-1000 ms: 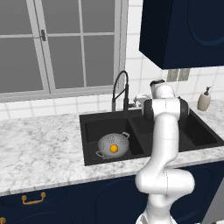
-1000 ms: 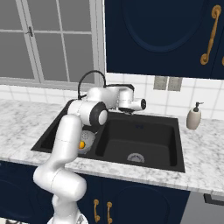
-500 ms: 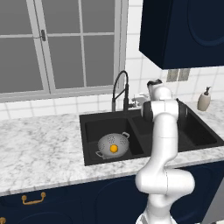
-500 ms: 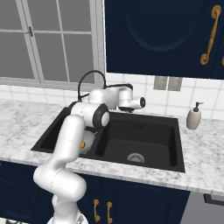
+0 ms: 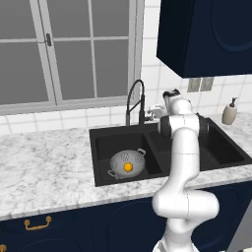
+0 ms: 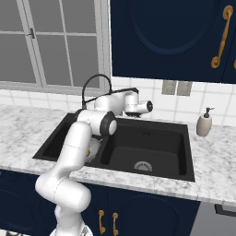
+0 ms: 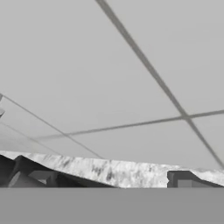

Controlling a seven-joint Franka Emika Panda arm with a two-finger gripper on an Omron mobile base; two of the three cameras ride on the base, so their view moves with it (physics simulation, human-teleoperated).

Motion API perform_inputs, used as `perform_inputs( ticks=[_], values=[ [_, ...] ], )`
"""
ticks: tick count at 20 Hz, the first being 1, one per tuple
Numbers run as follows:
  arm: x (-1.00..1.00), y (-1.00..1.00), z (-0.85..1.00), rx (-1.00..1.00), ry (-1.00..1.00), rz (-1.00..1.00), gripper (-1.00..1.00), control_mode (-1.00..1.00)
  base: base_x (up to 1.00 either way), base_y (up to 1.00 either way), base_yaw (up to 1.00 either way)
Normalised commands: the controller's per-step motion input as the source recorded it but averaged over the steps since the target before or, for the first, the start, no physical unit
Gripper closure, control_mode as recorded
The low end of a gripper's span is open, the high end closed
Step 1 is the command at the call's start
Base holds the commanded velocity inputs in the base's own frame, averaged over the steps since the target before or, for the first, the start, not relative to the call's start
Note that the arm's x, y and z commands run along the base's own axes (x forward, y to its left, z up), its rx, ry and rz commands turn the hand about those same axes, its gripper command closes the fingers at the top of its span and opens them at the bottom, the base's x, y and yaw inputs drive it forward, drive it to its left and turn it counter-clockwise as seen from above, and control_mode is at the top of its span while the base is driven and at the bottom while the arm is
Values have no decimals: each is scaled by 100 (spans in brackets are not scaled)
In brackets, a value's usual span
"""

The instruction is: Put the colander in the sink, put the tangerine in the colander, and turn on the sink faucet and pour water over the colander.

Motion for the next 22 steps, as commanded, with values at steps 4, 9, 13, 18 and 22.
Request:
perform_inputs(
  ticks=[4, 9, 13, 18, 22],
  values=[
    [2, 0, -14, -5, 0, -2, 100, -100, 0, 0, 0],
    [0, -6, -3, -6, 0, -4, 100, -100, 0, 0, 0],
    [1, -35, -1, -4, 0, -8, 100, -100, 0, 0, 0],
    [4, -60, -6, -2, 0, -11, 100, -100, 0, 0, 0],
    [6, -78, -14, -1, 0, -12, 100, -100, 0, 0, 0]
  ],
)
